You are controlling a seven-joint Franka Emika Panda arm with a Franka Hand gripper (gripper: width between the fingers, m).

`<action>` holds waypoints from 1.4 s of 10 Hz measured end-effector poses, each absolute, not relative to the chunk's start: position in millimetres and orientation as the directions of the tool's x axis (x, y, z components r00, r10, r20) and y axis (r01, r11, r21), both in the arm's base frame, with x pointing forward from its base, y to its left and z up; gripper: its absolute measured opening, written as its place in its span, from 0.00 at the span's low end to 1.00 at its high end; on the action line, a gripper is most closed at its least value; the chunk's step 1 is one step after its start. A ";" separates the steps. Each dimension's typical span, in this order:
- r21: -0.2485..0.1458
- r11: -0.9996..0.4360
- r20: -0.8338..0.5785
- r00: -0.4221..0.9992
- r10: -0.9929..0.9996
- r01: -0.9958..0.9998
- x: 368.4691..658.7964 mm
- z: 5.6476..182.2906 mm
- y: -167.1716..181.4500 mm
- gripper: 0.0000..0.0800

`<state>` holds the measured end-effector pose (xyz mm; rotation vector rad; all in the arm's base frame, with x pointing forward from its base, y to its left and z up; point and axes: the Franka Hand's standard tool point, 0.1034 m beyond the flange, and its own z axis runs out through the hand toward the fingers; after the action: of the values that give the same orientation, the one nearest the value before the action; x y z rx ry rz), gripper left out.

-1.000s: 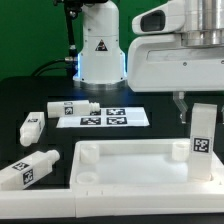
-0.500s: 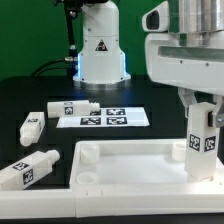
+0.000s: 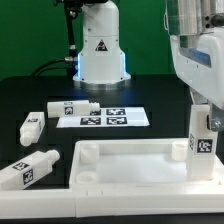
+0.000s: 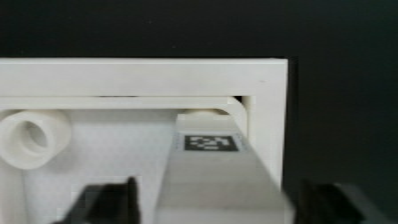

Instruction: Assemble desk

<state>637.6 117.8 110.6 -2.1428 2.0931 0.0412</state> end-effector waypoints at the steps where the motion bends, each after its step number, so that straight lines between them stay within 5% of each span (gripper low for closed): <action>1: -0.103 -0.207 -0.092 0.216 -0.972 -0.973 637.3 110.0 116.8 0.69; 2: -0.116 -0.379 -0.064 0.388 -0.919 -0.918 637.3 109.8 118.6 0.79; 3: -0.118 -0.407 -0.061 0.416 -0.908 -0.906 637.4 109.8 117.9 0.80; 6: -0.128 -0.608 -0.030 0.616 -0.788 -0.784 637.5 109.7 117.4 0.81; 8: -0.102 -0.827 0.078 0.824 -0.561 -0.553 643.7 111.8 117.6 0.81; 11: -0.109 -0.833 0.097 0.829 -0.552 -0.542 644.8 111.2 121.7 0.79; 13: -0.109 -0.774 0.080 0.771 -0.632 -0.623 643.4 110.6 117.9 0.38; 14: -0.092 -0.687 0.040 0.687 -0.725 -0.720 643.4 111.6 113.0 0.37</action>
Offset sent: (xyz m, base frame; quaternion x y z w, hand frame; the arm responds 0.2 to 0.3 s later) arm 0.0000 0.0000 0.0000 0.0000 0.0000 -0.1938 0.9810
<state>643.4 113.0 111.6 -2.8219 1.2110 -0.1124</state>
